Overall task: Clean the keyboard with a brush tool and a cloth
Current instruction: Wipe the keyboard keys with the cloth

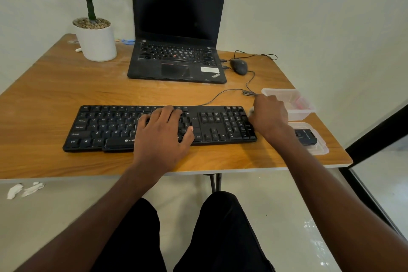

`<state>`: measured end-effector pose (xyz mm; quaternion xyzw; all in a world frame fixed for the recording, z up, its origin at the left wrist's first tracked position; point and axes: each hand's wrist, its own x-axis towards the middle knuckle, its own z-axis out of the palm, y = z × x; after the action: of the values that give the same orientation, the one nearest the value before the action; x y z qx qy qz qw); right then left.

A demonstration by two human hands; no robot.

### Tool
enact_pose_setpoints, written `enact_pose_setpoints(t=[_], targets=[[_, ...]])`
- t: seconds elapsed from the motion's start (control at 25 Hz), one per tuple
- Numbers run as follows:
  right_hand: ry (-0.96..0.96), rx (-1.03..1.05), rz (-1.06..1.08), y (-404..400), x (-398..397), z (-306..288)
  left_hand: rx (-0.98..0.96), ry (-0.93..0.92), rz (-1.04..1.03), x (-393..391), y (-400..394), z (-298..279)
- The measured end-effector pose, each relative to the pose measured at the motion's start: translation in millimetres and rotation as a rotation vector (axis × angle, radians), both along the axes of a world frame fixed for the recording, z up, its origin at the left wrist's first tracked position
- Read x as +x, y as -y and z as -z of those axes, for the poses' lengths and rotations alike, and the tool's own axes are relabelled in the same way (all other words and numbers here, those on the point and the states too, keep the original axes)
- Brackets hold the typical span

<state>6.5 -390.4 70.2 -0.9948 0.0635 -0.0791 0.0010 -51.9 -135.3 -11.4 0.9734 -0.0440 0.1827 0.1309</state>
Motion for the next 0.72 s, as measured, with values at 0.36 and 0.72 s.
enact_pose_setpoints(t=[0.36, 0.72], targets=[[0.027, -0.053, -0.219, -37, -16, -5, 0.015, 0.0, 0.012, 1, 1, -1], [0.13, 0.747, -0.331, -79, -15, 15, -0.085, 0.005, 0.014, -5, -7, -9]])
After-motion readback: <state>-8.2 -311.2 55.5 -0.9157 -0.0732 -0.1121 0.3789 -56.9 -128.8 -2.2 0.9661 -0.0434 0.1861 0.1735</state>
